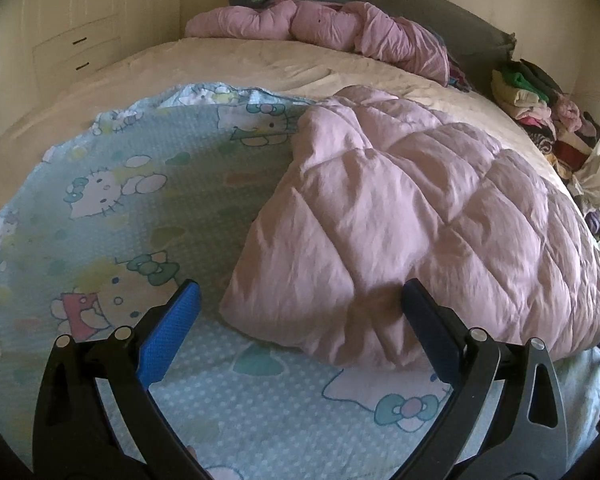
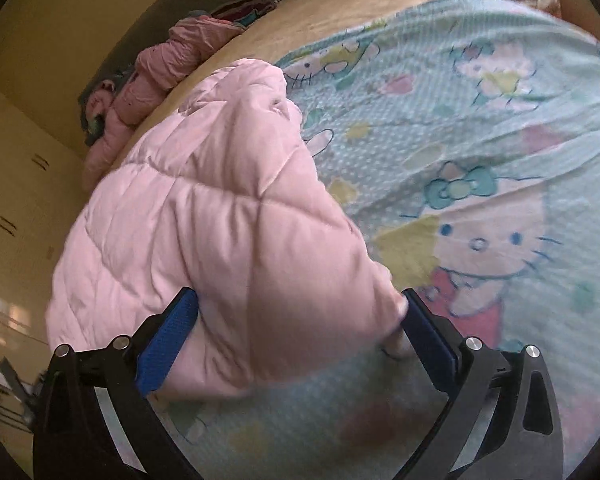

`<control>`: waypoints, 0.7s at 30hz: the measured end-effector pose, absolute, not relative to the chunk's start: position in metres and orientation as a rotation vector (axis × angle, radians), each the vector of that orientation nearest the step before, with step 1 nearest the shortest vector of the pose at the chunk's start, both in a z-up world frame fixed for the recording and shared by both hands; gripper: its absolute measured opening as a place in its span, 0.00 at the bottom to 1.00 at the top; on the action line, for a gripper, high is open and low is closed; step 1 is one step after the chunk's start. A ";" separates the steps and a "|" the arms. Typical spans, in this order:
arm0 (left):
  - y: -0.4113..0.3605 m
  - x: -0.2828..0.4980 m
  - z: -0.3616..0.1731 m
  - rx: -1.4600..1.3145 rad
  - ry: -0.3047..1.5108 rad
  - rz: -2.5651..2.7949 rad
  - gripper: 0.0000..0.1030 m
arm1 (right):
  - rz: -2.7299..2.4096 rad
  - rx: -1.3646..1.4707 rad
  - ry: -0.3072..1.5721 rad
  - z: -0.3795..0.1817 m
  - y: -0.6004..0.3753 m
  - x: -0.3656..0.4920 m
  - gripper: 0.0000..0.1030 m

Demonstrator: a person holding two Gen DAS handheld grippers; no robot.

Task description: Fold large clothes

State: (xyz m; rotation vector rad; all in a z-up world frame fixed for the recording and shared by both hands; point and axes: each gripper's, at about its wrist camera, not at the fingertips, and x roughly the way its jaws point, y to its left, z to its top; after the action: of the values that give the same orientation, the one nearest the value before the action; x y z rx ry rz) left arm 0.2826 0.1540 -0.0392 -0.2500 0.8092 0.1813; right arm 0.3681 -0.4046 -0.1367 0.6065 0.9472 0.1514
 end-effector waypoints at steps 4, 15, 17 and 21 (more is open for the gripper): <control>0.161 0.291 -0.044 -0.311 0.811 0.163 0.91 | 0.205 0.636 0.942 -0.142 -0.405 0.382 0.96; 0.185 0.325 -0.077 -0.639 0.797 0.030 0.92 | 0.273 0.607 0.921 -0.143 -0.400 0.394 0.85; 0.182 0.332 -0.081 -0.639 0.794 0.023 0.92 | 0.285 0.610 0.923 -0.143 -0.399 0.395 0.80; 0.176 0.336 -0.078 -0.634 0.806 0.002 0.79 | 0.316 0.624 0.926 -0.137 -0.396 0.394 0.57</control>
State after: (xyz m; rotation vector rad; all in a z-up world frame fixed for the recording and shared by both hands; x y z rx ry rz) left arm 0.3358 0.1760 -0.0778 -0.6337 0.8056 0.0016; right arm 0.3940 -0.3957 -0.1369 0.6244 0.9263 0.3164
